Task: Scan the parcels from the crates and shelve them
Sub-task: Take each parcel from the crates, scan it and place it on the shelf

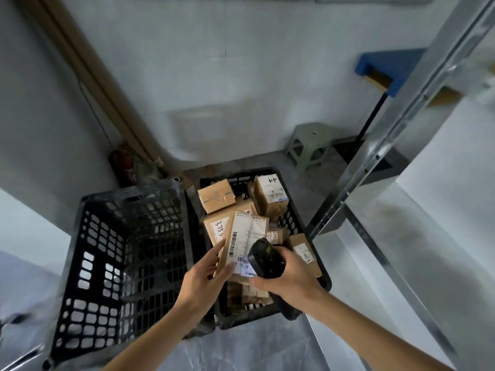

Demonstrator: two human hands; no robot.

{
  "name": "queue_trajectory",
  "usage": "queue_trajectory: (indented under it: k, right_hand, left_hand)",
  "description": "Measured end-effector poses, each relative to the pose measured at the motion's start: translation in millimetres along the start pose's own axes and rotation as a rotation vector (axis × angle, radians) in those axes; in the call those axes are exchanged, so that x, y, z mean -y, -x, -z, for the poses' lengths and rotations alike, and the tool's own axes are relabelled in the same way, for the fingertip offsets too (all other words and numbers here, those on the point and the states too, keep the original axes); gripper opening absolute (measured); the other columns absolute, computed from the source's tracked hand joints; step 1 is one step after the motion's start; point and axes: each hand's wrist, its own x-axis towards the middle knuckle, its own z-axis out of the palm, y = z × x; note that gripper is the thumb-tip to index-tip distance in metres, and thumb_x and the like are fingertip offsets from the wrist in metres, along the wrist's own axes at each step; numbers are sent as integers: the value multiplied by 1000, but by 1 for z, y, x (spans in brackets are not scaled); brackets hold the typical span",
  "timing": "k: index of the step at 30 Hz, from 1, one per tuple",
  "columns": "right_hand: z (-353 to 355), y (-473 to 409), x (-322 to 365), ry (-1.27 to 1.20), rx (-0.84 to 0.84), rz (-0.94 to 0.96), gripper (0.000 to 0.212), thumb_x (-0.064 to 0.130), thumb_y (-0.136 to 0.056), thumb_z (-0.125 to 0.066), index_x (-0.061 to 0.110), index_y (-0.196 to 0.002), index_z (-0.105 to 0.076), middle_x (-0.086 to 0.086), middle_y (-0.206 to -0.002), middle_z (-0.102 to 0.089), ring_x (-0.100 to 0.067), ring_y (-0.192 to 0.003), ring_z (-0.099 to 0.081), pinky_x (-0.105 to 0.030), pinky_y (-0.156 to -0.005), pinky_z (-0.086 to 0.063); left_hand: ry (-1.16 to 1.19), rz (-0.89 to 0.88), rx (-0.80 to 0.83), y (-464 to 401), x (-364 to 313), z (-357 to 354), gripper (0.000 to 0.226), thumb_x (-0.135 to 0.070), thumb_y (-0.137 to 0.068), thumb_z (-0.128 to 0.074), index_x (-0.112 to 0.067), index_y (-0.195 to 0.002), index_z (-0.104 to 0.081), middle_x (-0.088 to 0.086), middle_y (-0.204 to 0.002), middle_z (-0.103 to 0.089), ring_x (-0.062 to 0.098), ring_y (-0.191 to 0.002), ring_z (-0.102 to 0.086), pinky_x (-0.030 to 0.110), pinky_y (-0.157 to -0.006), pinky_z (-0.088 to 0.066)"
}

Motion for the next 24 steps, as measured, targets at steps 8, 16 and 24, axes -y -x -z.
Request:
queue_trajectory:
  k: [8,16,24]
  right_hand:
    - [48,55,42,-86,-154,2,54,52,-57,-93,39,-103,-68,17,-105,-72,-2,-100,-66,-31,-90,-58]
    - [98,122,80,-124,-232,58,62,49,-61,-95,33,-114,-67,18,-108,-72,1,-103,-65,-17,-81,-51]
    - [138,198,93,-168,-274,95,61,33,-65,-96,36,-113,-58,17,-111,-70,-2,-106,-66,-27,-95,-56]
  left_hand:
    - [-29,-188,150,20,-98,11,54,-40,-99,-58,-55,-147,-36,-24,-135,-55,-17,-106,-50,3,-73,-44]
    - [13,-295,250,59,-158,10,63,-77,-82,-57,-64,-141,-39,-13,-140,-55,11,-124,-57,21,-88,-57]
    - [136,-279,303,129,-209,-8,42,-47,-94,-58,-62,-132,-46,-13,-120,-71,10,-110,-69,33,-90,-57]
